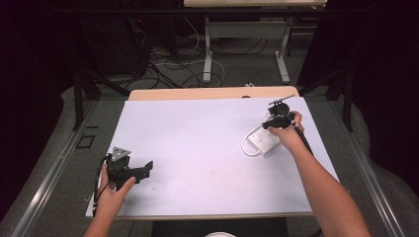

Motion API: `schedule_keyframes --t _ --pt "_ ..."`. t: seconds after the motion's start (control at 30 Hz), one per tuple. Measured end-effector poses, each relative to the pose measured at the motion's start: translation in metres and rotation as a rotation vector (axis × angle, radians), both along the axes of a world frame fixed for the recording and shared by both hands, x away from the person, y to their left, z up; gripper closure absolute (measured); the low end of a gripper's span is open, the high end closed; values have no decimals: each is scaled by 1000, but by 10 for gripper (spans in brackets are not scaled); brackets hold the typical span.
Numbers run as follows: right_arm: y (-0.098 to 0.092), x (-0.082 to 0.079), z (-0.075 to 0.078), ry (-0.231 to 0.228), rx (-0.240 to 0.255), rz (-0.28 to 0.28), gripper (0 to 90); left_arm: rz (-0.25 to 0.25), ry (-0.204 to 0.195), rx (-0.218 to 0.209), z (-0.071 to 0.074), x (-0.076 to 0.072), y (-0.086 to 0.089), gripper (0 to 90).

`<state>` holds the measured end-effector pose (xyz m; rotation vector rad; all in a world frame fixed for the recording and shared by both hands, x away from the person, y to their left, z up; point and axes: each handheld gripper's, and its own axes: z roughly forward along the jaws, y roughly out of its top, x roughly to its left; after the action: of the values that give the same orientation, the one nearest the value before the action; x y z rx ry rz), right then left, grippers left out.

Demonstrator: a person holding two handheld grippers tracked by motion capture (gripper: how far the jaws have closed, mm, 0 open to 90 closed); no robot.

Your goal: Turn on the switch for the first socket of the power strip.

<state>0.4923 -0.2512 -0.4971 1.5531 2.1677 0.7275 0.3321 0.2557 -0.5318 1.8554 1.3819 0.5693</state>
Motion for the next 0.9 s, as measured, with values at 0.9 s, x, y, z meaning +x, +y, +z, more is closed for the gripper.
schedule_keyframes --t 0.9 --pt "5 7 -13 72 67 -2 820 1 1 0 -2 1 0 3"
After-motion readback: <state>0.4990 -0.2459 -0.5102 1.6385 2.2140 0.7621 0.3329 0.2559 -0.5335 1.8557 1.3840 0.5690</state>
